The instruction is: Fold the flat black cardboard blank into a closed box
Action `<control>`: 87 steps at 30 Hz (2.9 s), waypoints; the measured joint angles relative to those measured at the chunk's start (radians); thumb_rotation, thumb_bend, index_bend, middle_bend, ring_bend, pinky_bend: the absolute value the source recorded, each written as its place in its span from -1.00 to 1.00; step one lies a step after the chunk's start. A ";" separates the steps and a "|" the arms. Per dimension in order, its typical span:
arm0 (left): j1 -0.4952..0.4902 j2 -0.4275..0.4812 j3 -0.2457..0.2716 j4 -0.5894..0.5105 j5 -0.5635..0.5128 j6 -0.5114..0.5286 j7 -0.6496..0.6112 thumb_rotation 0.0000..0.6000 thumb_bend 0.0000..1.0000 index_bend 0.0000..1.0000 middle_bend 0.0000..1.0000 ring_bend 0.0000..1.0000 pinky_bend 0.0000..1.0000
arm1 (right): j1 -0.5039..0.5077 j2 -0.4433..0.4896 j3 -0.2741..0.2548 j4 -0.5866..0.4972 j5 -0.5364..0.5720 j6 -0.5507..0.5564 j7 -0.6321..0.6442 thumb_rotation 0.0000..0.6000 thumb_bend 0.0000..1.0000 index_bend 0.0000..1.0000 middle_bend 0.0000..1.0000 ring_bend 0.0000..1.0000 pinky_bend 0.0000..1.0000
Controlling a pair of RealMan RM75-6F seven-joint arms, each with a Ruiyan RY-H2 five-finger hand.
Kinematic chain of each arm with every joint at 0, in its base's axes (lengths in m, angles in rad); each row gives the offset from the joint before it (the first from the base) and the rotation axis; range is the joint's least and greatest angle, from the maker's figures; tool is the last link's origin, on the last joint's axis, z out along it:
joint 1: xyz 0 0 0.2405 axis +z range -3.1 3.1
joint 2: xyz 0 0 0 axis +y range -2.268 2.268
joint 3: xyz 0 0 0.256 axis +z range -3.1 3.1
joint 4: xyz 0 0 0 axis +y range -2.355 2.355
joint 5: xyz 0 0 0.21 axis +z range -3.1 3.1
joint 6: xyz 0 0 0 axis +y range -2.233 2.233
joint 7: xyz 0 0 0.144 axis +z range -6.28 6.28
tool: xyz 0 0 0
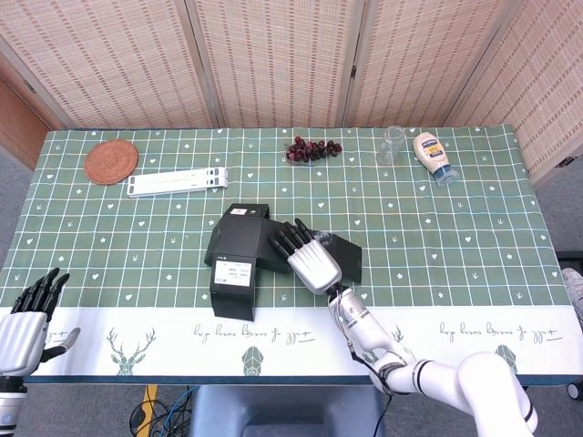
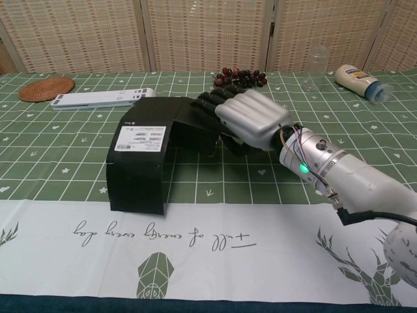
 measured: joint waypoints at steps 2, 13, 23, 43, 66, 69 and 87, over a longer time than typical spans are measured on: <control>0.001 0.002 0.000 -0.001 0.000 0.002 -0.001 1.00 -0.51 -1.00 -1.00 -0.87 -0.75 | 0.015 -0.015 0.000 0.050 -0.038 0.035 0.056 1.00 0.60 -0.47 -0.58 -0.77 -0.68; 0.002 0.006 0.002 0.001 0.008 0.005 -0.010 1.00 -0.51 -1.00 -1.00 -0.87 -0.75 | 0.053 0.047 0.058 -0.057 -0.086 0.134 0.213 1.00 0.61 -0.05 -0.19 -0.35 -0.16; -0.009 -0.004 0.002 0.009 0.008 -0.011 -0.009 1.00 -0.51 -1.00 -1.00 -0.87 -0.75 | 0.006 0.263 0.144 -0.485 0.098 0.027 0.299 1.00 0.61 -0.04 -0.18 -0.34 -0.09; -0.024 -0.027 0.004 0.027 0.008 -0.032 -0.017 1.00 -0.51 -1.00 -1.00 -0.87 -0.75 | 0.030 0.673 0.224 -0.851 0.902 -0.560 0.499 1.00 0.65 -0.10 -0.34 -0.38 -0.04; -0.035 -0.024 0.012 0.014 0.009 -0.053 -0.017 1.00 -0.51 -1.00 -1.00 -0.87 -0.75 | 0.245 0.668 0.051 -0.697 1.123 -0.748 0.639 1.00 0.03 -0.84 -0.74 -0.73 -0.27; -0.034 -0.022 0.013 0.010 0.011 -0.049 -0.016 1.00 -0.51 -1.00 -1.00 -0.87 -0.75 | 0.250 0.647 0.050 -0.677 1.102 -0.725 0.638 1.00 -0.33 -0.99 -0.88 -0.85 -0.47; -0.028 -0.019 0.021 0.006 0.012 -0.046 -0.017 1.00 -0.51 -1.00 -1.00 -0.87 -0.75 | 0.227 0.527 0.019 -0.555 1.034 -0.469 0.525 1.00 -0.96 -1.00 -1.00 -1.00 -1.00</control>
